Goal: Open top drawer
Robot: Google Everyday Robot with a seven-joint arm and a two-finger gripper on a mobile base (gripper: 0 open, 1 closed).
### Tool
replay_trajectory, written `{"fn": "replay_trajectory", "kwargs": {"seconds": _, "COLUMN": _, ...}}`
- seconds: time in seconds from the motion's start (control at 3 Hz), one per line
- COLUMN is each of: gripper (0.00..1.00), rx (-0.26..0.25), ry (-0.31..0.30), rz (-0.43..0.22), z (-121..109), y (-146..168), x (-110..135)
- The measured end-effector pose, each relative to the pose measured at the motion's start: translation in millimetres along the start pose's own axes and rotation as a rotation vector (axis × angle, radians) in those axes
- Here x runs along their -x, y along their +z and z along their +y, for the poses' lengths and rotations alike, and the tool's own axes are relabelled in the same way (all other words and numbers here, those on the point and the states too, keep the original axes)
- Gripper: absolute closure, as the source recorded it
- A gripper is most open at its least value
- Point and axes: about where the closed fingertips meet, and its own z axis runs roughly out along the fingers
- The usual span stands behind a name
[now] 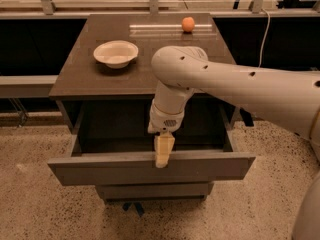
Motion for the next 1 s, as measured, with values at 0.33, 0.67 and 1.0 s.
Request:
{"fn": "replay_trajectory", "kwargs": {"seconds": 0.33, "gripper": 0.49, "rx": -0.019, "ry": 0.005, "rz": 0.027, "z": -2, "y": -16, "x": 0}}
{"fn": "replay_trajectory", "kwargs": {"seconds": 0.67, "gripper": 0.72, "rx": -0.033, "ry": 0.043, "rz": 0.036, "z": -12, "y": -18, "x": -19}}
{"fn": "replay_trajectory", "kwargs": {"seconds": 1.0, "gripper": 0.96, "rx": -0.06, "ry": 0.069, "rz": 0.003, "z": -25, "y": -13, "x": -39}}
